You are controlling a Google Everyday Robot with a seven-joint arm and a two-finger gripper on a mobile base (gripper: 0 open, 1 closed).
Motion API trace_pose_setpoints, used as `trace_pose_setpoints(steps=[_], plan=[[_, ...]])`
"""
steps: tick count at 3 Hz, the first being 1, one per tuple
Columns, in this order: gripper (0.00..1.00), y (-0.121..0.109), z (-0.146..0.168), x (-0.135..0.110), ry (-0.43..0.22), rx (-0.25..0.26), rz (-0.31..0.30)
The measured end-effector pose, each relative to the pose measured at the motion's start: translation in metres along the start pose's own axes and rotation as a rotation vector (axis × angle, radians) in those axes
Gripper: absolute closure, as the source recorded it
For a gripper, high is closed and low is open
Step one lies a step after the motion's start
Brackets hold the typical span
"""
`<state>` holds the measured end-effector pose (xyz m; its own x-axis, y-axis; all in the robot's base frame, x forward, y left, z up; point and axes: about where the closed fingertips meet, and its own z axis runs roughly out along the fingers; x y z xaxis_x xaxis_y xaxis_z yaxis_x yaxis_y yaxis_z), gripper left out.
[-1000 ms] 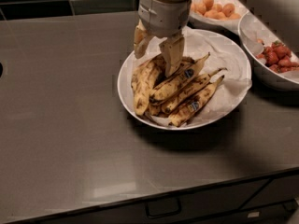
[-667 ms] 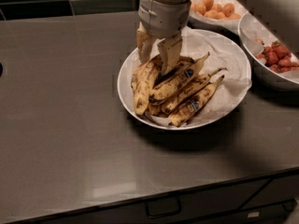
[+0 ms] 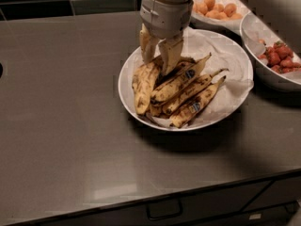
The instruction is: Pick banana from white bowl
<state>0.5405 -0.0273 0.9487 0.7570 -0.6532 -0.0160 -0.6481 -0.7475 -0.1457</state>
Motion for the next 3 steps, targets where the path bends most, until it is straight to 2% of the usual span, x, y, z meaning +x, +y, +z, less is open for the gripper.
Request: trace_pose_setpoints(steps=[1, 2, 3], plan=[[1.00, 0.008, -0.008, 0.000, 0.006, 0.092, 0.005], [1.00, 0.042, -0.029, -0.006, 0.024, 0.256, 0.019], [1.00, 0.064, -0.042, -0.007, 0.035, 0.403, 0.036]])
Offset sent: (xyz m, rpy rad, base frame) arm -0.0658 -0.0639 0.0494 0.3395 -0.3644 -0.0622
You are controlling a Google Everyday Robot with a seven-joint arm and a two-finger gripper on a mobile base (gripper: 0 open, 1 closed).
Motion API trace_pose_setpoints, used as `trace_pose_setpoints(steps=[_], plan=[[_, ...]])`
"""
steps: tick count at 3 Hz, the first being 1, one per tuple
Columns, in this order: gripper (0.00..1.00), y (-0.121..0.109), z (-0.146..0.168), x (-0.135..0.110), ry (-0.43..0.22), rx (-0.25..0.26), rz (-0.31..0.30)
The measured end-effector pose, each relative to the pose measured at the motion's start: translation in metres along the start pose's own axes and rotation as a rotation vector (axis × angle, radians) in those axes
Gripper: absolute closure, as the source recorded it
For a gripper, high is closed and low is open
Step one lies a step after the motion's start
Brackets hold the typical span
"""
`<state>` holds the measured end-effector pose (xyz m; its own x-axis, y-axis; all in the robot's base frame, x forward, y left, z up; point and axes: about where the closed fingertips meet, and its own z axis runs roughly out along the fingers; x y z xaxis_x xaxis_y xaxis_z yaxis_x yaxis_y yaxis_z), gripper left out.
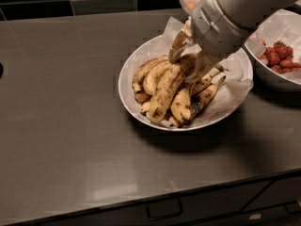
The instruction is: Pick banana from white bowl
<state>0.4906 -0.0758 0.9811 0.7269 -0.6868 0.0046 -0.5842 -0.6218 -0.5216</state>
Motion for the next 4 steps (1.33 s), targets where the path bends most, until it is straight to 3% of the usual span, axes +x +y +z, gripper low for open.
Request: trace_pose_setpoints(steps=[1, 2, 4], plan=[[1.00, 0.014, -0.018, 0.003, 0.017, 0.136, 0.058], [1.00, 0.017, -0.037, 0.005, 0.043, 0.238, 0.112], [1.00, 0.003, -0.085, -0.008, 0.118, 0.356, 0.154]])
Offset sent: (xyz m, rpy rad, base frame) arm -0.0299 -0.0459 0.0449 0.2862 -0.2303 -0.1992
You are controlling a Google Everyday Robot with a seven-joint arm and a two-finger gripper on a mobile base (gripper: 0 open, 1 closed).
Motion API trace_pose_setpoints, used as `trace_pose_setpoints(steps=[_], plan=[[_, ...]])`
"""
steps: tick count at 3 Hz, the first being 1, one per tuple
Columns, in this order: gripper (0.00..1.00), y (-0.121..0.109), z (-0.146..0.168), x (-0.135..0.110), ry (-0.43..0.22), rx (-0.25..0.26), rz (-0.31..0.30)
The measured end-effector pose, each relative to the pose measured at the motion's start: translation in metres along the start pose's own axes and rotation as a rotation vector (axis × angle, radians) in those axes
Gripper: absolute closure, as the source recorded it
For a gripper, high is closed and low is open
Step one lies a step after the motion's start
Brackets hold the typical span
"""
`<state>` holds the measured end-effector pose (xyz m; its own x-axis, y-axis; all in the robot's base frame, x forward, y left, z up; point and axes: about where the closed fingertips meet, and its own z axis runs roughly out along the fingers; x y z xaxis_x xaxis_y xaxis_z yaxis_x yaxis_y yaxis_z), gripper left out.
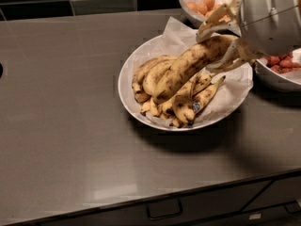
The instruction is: Pick banana from white bowl
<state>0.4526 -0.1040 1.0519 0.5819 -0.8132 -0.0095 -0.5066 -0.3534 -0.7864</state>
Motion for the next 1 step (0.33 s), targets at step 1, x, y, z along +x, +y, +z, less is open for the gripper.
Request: trace_pose_setpoints(steps=[1], plan=[[1.00, -0.0009, -0.0010, -0.0005, 0.001, 0.003, 0.000]])
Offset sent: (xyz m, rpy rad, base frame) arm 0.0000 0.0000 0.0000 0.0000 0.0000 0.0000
